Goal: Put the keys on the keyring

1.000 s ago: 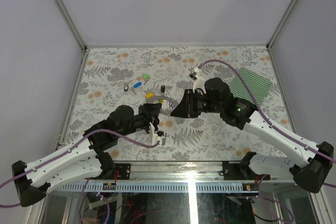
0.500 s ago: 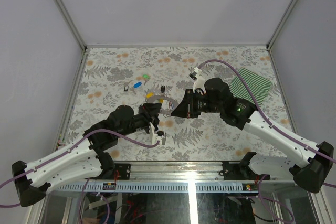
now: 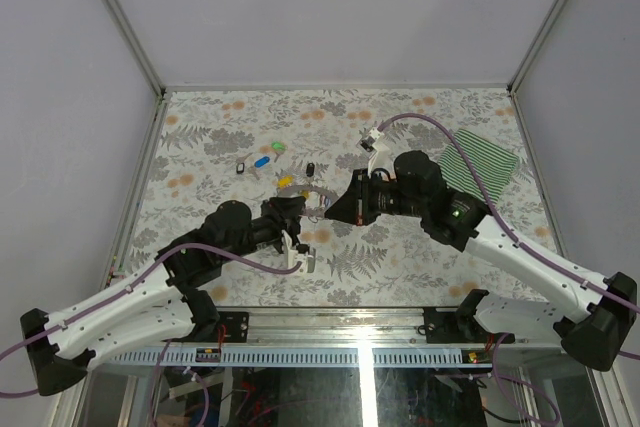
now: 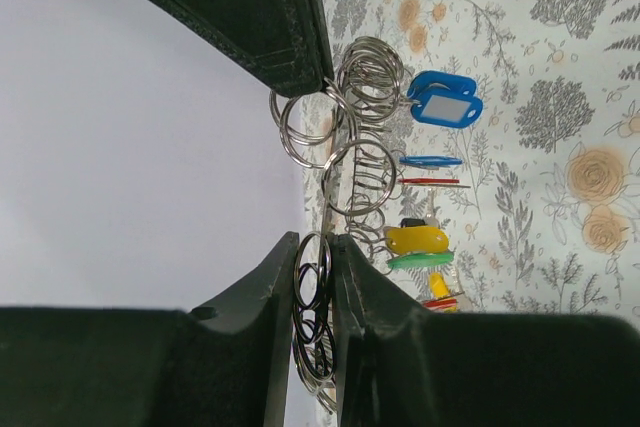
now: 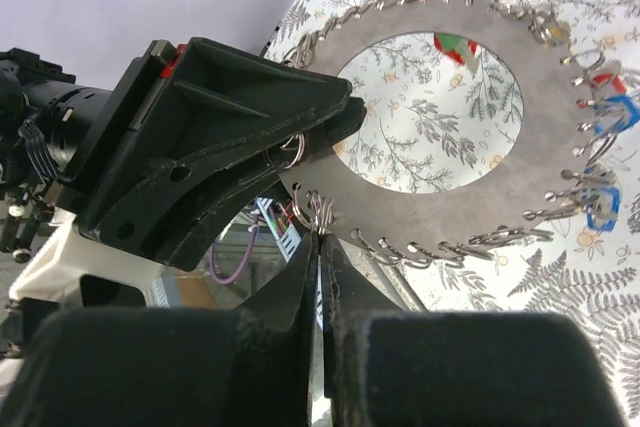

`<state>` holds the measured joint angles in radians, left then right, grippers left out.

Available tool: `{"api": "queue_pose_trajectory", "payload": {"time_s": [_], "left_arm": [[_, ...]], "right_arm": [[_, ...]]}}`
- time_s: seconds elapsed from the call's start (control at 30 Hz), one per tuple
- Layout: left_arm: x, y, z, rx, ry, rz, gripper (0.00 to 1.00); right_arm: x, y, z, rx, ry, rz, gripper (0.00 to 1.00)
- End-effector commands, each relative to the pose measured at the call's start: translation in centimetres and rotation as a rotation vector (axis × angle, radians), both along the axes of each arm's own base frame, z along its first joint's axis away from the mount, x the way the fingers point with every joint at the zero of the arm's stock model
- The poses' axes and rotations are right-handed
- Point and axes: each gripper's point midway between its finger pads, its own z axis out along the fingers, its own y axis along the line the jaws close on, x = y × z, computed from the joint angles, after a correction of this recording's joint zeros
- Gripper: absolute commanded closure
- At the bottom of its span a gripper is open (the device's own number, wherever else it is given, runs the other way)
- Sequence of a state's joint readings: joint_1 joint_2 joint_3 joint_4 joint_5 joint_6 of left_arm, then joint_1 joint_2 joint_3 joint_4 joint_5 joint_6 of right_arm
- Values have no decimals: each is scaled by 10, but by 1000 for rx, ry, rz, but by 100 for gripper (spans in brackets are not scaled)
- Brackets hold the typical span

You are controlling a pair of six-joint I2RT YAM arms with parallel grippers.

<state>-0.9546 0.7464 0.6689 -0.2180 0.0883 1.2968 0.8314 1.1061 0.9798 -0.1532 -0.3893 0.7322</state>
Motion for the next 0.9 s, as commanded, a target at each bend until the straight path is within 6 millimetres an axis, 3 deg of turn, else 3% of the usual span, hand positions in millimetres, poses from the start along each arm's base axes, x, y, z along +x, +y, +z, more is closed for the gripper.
{"api": "queue_pose_trajectory", "payload": {"time_s": [0.0, 0.27, 0.53, 0.87], "left_arm": [[-14, -14, 52, -211, -9, -73, 86], [-36, -22, 65, -346, 151, -147, 75], [-54, -23, 72, -427, 273, -196, 67], [-61, -22, 61, -439, 343, -200, 63]], "right_arm": [[5, 4, 42, 95, -226, 44, 100], [0, 1, 56, 59, -441, 155, 100], [1, -8, 67, 41, -567, 158, 100], [-2, -16, 78, 37, -662, 171, 100]]}}
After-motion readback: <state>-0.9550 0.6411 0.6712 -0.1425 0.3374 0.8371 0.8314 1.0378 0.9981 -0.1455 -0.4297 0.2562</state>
